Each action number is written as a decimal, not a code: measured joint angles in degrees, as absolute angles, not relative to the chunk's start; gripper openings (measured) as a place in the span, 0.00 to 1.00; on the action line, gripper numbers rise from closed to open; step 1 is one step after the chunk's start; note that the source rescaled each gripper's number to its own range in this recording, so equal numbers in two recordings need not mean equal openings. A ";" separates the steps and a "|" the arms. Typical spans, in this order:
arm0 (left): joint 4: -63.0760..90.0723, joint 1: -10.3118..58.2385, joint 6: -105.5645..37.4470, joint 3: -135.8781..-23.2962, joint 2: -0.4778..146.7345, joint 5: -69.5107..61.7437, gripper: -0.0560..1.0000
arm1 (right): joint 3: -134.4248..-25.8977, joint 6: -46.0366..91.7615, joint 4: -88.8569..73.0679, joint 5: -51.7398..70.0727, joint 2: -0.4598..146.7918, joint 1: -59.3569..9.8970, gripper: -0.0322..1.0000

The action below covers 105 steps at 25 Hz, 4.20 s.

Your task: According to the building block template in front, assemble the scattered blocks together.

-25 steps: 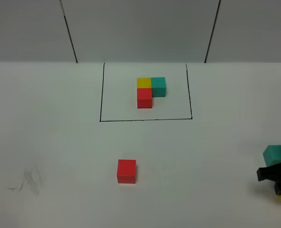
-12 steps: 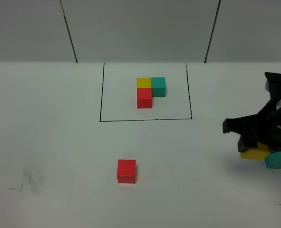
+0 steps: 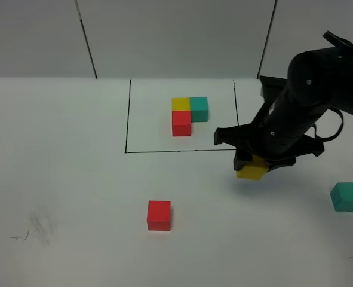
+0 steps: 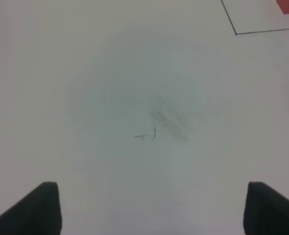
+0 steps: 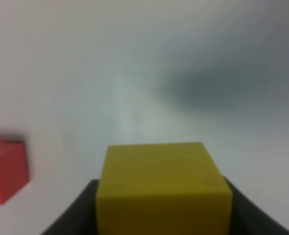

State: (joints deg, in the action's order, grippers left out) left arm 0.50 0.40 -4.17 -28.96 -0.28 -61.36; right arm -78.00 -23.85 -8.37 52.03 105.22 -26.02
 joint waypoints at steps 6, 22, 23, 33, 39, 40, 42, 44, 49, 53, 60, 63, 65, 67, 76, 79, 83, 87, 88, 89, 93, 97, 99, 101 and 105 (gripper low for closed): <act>0.50 0.40 -4.11 -28.96 -0.28 -61.36 0.83 | -83.21 -24.00 -8.68 51.75 111.02 -29.40 0.48; 0.50 0.40 -4.11 -28.96 -0.28 -61.36 0.83 | -90.52 -27.20 -10.25 52.75 118.92 -36.58 0.48; 0.50 0.40 -4.11 -28.96 -0.28 -61.36 0.83 | -90.64 -27.32 -10.20 52.75 118.99 -36.99 0.48; 0.50 0.40 -4.11 -28.96 -0.28 -61.36 0.83 | -90.89 -30.37 -10.02 53.99 119.05 -40.69 0.48; 0.50 0.40 -4.11 -28.96 -0.28 -61.36 0.83 | -90.89 -35.58 -10.04 50.82 119.05 -41.95 0.48; 0.50 0.40 -4.08 -28.96 -0.28 -61.36 0.83 | -90.89 -36.69 -10.04 49.64 119.05 -41.97 0.48; 0.50 0.40 -4.08 -28.96 -0.28 -61.36 0.83 | -90.97 -38.46 -10.04 47.45 119.34 -41.97 0.48; 0.50 0.40 -4.08 -28.96 -0.28 -61.36 0.83 | -91.79 -39.68 -9.88 47.32 120.17 -41.97 0.48; -5.04 0.40 -2.82 -28.96 -0.28 -61.02 0.83 | -99.16 -40.77 -7.96 53.78 125.60 -41.97 0.48; -7.97 0.40 -2.69 -28.96 -0.28 -60.30 0.83 | -105.86 -42.84 -3.85 59.28 129.37 -41.97 0.48; -9.17 0.40 -1.28 -28.96 -0.28 -60.10 0.83 | -109.24 -44.79 -0.99 61.17 130.91 -41.97 0.48; -10.43 0.40 0.38 -28.96 -0.28 -60.06 0.83 | -109.24 -45.58 -0.48 61.73 131.02 -42.10 0.48; -10.72 0.40 1.05 -28.96 -0.28 -60.06 0.83 | -109.24 -46.27 0.59 61.99 131.34 -42.54 0.48; -10.89 0.40 1.55 -28.96 -0.28 -60.06 0.83 | -109.24 -46.33 0.80 62.12 131.99 -43.09 0.48; -15.35 0.36 7.38 -28.96 -0.28 -60.06 0.83 | -109.24 -46.73 2.22 61.89 132.64 -44.17 0.48; -15.51 0.29 7.58 -28.96 -0.28 -60.06 0.83 | -109.24 -46.80 2.22 61.87 132.64 -44.23 0.48; -15.51 0.18 7.58 -28.96 -0.28 -60.06 0.83 | -109.24 -46.86 2.22 61.82 132.64 -44.23 0.48; -15.58 0.11 7.64 -28.96 -0.28 -60.06 0.83 | -109.24 -46.94 2.22 61.82 133.08 -44.23 0.48; -15.65 0.11 7.64 -28.96 -0.28 -60.06 0.83 | -109.24 -46.94 2.22 61.82 133.41 -44.23 0.48; -15.65 0.11 7.64 -28.96 -0.28 -60.06 0.83 | -109.24 -46.94 2.22 61.82 133.84 -44.23 0.48; -15.67 0.11 7.64 -28.96 -0.28 -60.06 0.83 | -109.24 -46.75 2.22 61.82 134.66 -44.23 0.48; -15.71 0.11 7.64 -28.96 -0.28 -60.06 0.83 | -109.24 -46.75 2.22 61.82 134.69 -44.23 0.48; -15.71 0.11 7.64 -28.96 -0.28 -60.06 0.83 | -109.24 -46.65 2.29 61.82 134.72 -44.36 0.48; -15.71 0.11 7.64 -28.96 -0.28 -60.06 0.83 | -109.24 -46.65 2.33 61.61 134.72 -44.70 0.48; -15.71 0.11 7.64 -28.96 -0.28 -60.06 0.83 | -109.24 -46.69 2.28 60.71 134.83 -44.91 0.48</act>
